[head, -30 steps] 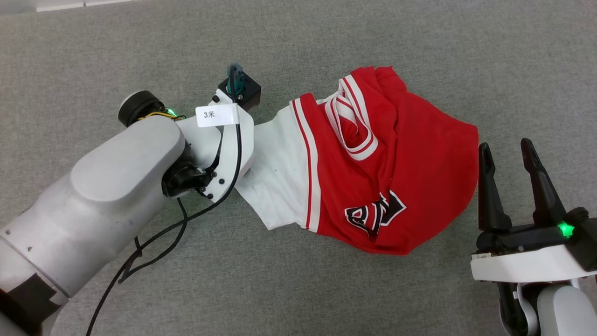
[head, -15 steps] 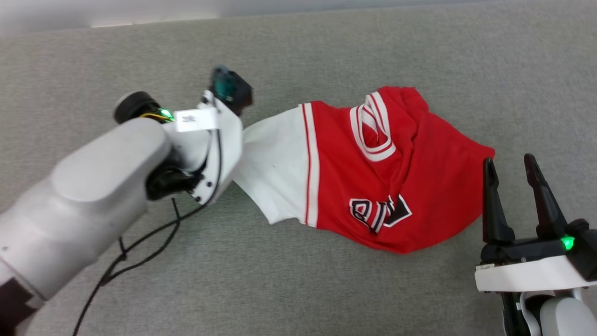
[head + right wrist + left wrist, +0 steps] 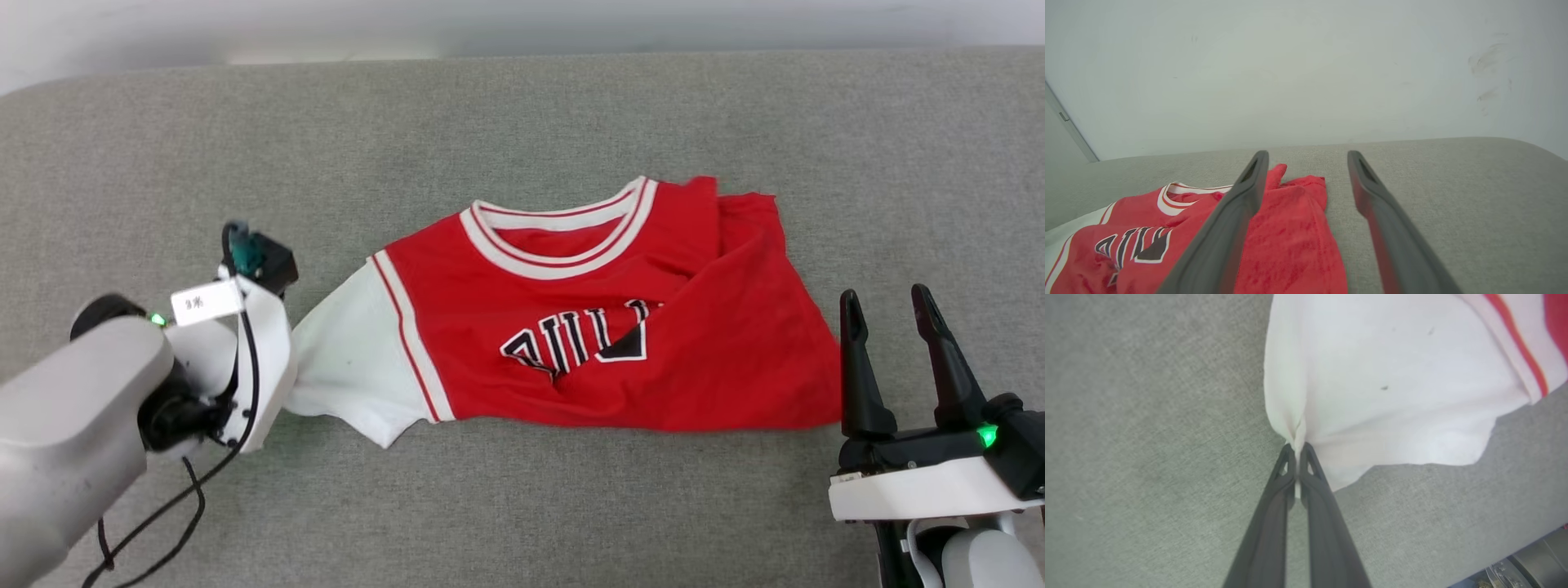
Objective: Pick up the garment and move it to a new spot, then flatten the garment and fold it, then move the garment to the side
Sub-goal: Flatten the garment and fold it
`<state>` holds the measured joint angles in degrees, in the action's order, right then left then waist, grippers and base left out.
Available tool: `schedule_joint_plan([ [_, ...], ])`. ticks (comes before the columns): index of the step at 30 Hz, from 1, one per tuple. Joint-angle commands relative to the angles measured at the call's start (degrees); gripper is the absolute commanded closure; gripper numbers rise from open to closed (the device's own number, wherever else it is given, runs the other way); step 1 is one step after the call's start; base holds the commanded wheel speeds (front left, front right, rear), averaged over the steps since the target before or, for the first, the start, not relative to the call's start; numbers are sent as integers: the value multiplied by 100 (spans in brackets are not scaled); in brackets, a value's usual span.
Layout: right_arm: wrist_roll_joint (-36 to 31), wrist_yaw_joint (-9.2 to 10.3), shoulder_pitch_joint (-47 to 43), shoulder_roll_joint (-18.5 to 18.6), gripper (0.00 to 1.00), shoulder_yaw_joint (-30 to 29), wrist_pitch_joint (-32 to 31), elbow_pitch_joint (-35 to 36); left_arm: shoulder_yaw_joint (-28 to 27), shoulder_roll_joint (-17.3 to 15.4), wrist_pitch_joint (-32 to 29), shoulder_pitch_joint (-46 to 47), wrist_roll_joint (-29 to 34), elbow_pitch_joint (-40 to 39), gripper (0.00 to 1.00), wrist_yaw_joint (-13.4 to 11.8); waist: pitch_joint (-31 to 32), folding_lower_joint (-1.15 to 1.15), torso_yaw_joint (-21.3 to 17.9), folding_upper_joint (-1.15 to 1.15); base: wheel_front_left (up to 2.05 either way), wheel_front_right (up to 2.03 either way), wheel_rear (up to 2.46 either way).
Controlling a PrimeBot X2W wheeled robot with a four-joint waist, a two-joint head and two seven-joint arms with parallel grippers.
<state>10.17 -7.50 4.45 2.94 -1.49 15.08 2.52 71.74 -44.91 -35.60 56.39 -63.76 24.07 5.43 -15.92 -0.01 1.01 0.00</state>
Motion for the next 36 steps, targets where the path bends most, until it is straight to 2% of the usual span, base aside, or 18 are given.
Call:
schedule_joint_plan([
  [1,-37,2,-48,-13,0,-7,14,-13,-4,-21,65,-107,-44,29,100,-53,5,1,-19,0,0,0,0],
  [2,-37,2,-52,-13,0,-12,13,-21,-27,-13,135,-167,-58,58,98,-82,12,1,-27,0,0,0,0],
  [3,-40,2,-58,-13,0,-15,14,-31,-40,-2,254,-197,-7,75,0,-113,30,1,-36,0,0,0,0],
  [7,-81,2,-136,-12,0,-59,14,-64,-152,71,1162,-330,316,36,0,-269,201,1,-55,0,0,0,0],
  [10,-139,2,-144,-13,0,-122,14,-21,-320,34,2188,-448,677,-44,0,-569,355,1,-55,0,0,0,0],
  [13,-318,2,-34,-13,0,-242,14,78,-549,59,3191,-676,855,-166,0,-977,485,1,-9,0,0,0,0],
  [17,-533,2,301,-11,0,-495,13,338,-1009,179,4567,-1111,881,-339,0,-1710,595,1,76,0,0,0,0],
  [19,-698,2,517,-12,0,-589,13,464,-1234,221,4930,-1362,924,-463,0,-2060,621,1,102,0,0,0,0],
  [22,-824,3,890,204,0,-607,13,528,-1692,361,5074,-1745,1108,-806,0,-2513,635,1,159,0,0,0,0],
  [27,-838,2,1590,839,0,-282,13,277,-2933,707,5077,-2654,2144,-1647,0,-3014,615,1,268,0,0,0,0],
  [31,-494,2,2093,1467,0,229,-121,-451,-3636,1062,5079,-3357,2950,-2030,0,-3091,597,1,346,0,0,0,0],
  [33,-185,3,2472,1848,0,645,-591,-729,-3943,1266,5080,-3674,3220,-2142,0,-3030,567,1,377,0,0,0,0],
  [36,426,3,2839,2461,0,1367,-1633,-1005,-4331,1563,5081,-3949,3564,-2222,0,-2873,480,1,441,0,0,0,0],
])
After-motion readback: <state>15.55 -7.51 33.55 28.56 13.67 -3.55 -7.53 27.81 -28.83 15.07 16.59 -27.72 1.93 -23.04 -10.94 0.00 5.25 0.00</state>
